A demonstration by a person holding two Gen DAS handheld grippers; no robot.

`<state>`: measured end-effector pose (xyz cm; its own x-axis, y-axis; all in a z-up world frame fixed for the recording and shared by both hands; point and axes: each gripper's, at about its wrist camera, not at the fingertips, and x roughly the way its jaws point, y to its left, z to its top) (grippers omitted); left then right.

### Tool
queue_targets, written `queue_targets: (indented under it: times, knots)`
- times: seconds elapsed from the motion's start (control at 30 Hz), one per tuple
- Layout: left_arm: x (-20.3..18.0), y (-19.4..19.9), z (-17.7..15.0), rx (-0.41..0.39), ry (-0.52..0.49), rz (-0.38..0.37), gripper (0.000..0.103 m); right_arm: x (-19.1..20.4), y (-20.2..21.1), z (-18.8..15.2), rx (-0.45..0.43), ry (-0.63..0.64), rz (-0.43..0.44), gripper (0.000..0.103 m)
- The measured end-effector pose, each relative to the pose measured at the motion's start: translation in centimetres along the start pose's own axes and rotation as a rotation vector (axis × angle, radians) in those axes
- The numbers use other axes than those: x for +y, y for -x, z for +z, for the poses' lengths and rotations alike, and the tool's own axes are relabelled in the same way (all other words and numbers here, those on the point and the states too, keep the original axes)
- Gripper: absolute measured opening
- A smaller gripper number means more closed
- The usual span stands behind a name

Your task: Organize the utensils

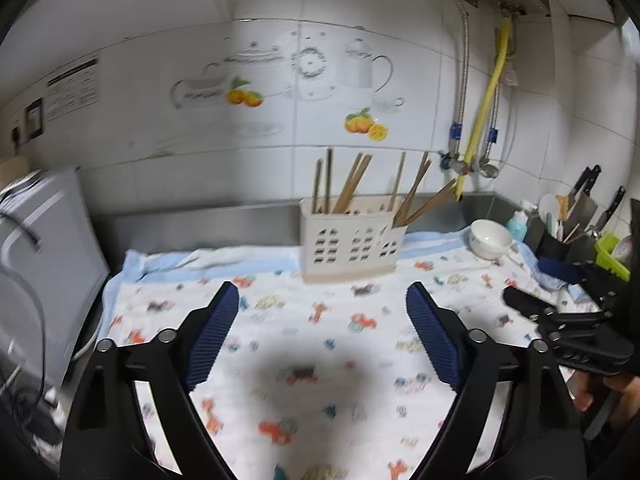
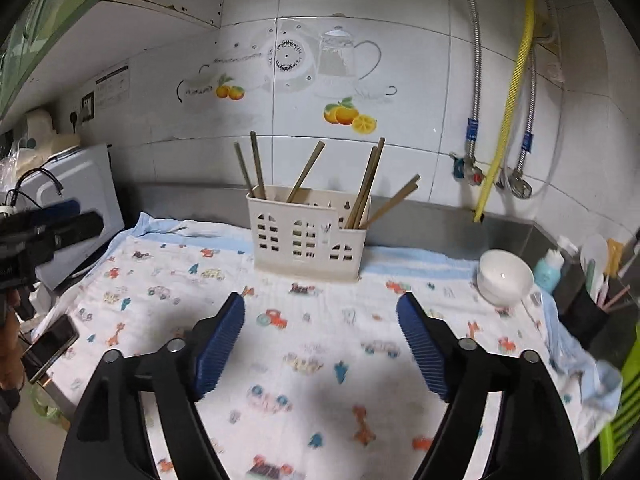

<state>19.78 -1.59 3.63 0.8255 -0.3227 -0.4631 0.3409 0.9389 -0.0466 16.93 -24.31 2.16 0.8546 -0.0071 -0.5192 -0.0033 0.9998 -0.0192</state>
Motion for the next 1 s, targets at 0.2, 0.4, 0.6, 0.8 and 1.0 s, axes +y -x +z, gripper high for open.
queue_targets:
  times: [0.2,0.4,0.6,0.8,1.0]
  knots:
    - [0.4,2.1,-3.5,0.041,-0.003,0.061,0.091,0.6,3.1,-2.0,-0.028,-0.036,-0.029,0.086]
    - [1.5,3.5,-5.6,0.067,0.076,0.069,0.093,0.9,4.8,-3.8,-0.037,-0.047,-0.045,0.089]
    - [1.3,4.6,-7.1,0.069,0.091,0.113,0.095,0.5,5.7,-5.7,-0.022,-0.087,-0.033,0.089]
    - [0.1,5.0,-7.5,0.06,0.044,0.159,0.096,0.0,5.8,-6.8,-0.006,-0.121,-0.038,0.089]
    - [-0.6,5.6,-7.5,0.049,0.041,0.153,0.097,0.3,6.4,-7.0,-0.012,-0.111,-0.051,0.09]
